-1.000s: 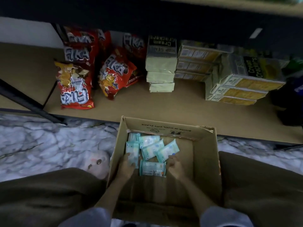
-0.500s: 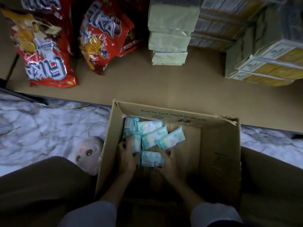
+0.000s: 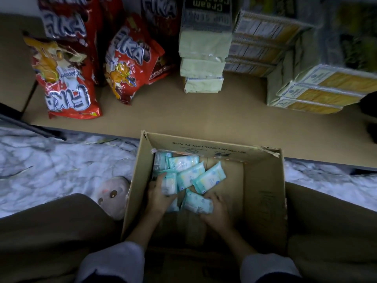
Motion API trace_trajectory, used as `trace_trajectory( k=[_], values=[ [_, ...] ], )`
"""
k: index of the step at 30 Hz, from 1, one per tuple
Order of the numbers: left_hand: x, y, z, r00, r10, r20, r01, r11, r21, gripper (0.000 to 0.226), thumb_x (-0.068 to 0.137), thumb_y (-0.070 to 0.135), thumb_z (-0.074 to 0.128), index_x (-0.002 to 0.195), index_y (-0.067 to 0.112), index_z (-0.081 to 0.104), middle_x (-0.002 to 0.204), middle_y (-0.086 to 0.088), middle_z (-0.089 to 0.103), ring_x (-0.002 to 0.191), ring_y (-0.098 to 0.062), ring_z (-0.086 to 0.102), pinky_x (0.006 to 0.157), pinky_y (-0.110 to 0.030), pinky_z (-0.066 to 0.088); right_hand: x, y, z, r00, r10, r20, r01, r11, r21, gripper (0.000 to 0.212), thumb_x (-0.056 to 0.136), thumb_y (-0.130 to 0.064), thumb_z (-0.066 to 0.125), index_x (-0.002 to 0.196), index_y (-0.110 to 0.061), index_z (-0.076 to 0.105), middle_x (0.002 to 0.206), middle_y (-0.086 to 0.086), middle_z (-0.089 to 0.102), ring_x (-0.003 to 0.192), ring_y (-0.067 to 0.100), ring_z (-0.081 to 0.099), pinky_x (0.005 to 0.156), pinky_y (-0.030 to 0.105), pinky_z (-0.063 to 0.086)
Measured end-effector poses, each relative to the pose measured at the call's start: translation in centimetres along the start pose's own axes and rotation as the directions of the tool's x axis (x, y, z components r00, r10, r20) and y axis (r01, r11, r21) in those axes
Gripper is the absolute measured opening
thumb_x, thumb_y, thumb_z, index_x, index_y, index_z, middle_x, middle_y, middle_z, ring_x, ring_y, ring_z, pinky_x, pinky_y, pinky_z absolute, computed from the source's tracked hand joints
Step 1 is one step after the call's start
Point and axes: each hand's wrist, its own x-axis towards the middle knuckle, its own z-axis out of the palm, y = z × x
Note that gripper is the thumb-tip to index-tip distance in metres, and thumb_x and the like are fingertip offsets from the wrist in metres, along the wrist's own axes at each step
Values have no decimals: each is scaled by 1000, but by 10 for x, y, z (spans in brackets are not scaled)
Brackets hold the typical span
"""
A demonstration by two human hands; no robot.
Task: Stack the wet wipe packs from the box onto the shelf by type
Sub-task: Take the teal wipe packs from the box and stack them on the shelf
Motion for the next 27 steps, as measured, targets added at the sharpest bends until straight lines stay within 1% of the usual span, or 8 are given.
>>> trace_trajectory(
  k=[2, 4, 7, 9, 13, 17, 21, 27],
  values=[
    [-9, 14, -7, 998, 60, -20, -61, 998, -26, 85, 60, 25, 82, 135, 13, 44, 118, -24, 51, 115, -36, 49, 92, -33, 39, -4, -10, -20, 997, -20, -71, 20, 1000, -2, 56, 61, -34, 74, 110, -11, 58, 112, 9, 55, 107, 24, 53, 78, 23, 35],
    [-20, 34, -16, 994, 103, -48, -105, 993, -49, 93, 49, 46, 69, 134, 16, 46, 112, -22, 52, 112, -36, 50, 94, -36, 40, -9, -23, -42, 986, -43, -159, 49, 998, 29, 50, 67, -15, 78, 113, -8, 58, 114, 12, 54, 107, 28, 55, 79, 26, 38],
    [-36, 69, -32, 971, 217, -102, -226, 970, -88, 100, 41, 58, 53, 133, 21, 46, 113, -15, 49, 108, -29, 50, 97, -33, 40, -24, -53, -76, 938, -110, -328, 127, 991, 30, 48, 67, -16, 79, 110, -12, 60, 107, 7, 54, 99, 26, 59, 78, 26, 41],
    [-52, 97, -47, 948, 288, -136, -303, 948, -101, 91, 47, 50, 63, 132, 23, 45, 113, -11, 47, 106, -26, 49, 95, -31, 39, -39, -75, -100, 872, -168, -461, 216, 975, 54, 44, 63, -15, 80, 103, -13, 63, 96, 1, 52, 90, 20, 59, 71, 20, 37],
    [-90, 151, -78, 860, 437, -263, -481, 867, -132, 74, 65, 11, 79, 130, 24, 48, 107, -3, 43, 101, -17, 48, 88, -20, 37, -79, -111, -150, 724, -295, -623, 417, 907, 55, 45, 57, -16, 81, 99, -17, 64, 89, -4, 51, 82, 10, 53, 72, 20, 40],
    [-131, 195, -107, 739, 587, -331, -644, 760, -89, 69, 68, 8, 79, 128, 23, 49, 106, 0, 41, 89, -4, 44, 72, -5, 34, -127, -135, -194, 597, -401, -695, 558, 830, 0, 45, 61, -12, 81, 101, -25, 63, 92, 1, 51, 80, -2, 50, 72, 5, 38],
    [-170, 232, -133, 628, 697, -346, -753, 657, -41, 69, 71, 12, 77, 130, 26, 45, 112, 2, 40, 90, 3, 38, 72, 2, 35, -172, -160, -229, 491, -445, -748, 653, 757, -21, 43, 62, -25, 74, 102, -31, 57, 94, -6, 50, 91, -9, 49, 73, 1, 36],
    [-215, 287, -175, 422, 804, -419, -876, 481, 40, 69, 72, 12, 76, 128, 33, 42, 111, 3, 38, 93, -5, 41, 77, 1, 34, -212, -192, -277, 255, -453, -854, 744, 656, -126, 44, 64, -22, 74, 105, -13, 63, 95, 4, 53, 91, -10, 49, 75, -1, 36]
  ],
)
